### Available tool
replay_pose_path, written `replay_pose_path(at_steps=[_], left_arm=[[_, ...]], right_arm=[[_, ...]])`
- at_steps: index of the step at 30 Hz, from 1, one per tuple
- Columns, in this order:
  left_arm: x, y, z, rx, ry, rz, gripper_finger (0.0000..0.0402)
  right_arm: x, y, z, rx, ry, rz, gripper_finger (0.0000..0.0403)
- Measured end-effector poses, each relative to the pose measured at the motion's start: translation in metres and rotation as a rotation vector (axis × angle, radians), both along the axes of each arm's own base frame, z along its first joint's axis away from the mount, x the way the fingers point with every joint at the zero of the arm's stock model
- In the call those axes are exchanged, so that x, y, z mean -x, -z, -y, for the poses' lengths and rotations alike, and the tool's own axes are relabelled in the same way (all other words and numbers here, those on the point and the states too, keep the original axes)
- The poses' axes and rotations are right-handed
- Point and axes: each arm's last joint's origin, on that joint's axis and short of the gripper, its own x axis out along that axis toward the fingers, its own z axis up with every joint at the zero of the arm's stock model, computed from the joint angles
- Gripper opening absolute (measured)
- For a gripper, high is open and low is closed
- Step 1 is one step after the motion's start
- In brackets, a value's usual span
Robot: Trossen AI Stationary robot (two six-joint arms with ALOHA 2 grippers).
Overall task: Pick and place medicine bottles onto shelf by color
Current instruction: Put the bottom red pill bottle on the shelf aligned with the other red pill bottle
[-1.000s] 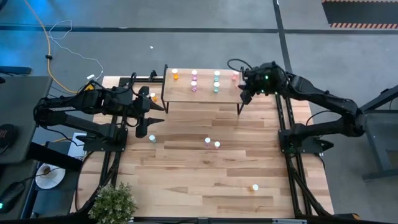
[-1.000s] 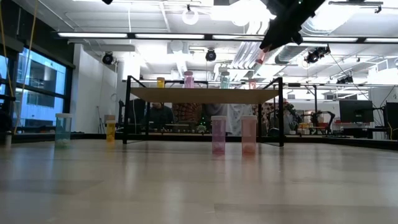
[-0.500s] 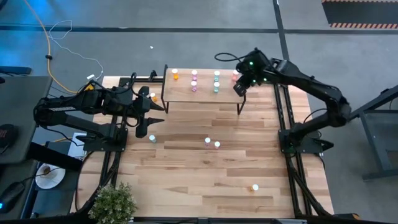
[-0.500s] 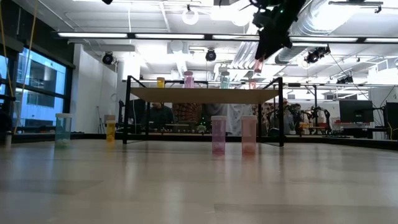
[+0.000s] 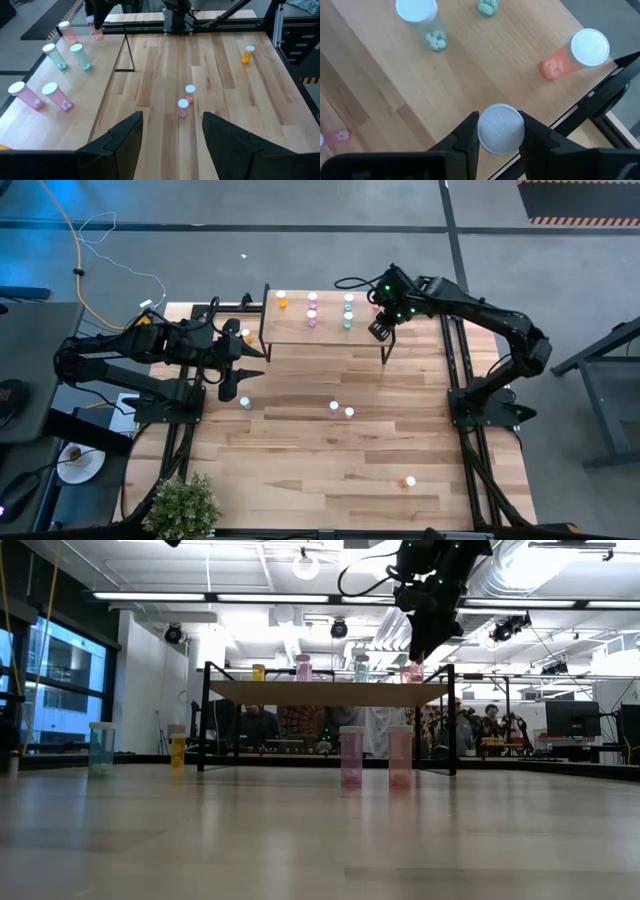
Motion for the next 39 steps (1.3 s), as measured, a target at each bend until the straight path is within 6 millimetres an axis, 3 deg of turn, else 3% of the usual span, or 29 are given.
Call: replay_pose_path(at_steps=[39], left_arm=[[0.0, 0.0, 0.0, 0.0, 0.001, -0.004, 0.0195]], right_arm=[[-0.014, 0.013, 0.001, 0.01, 0.001, -0.04, 0.0094]])
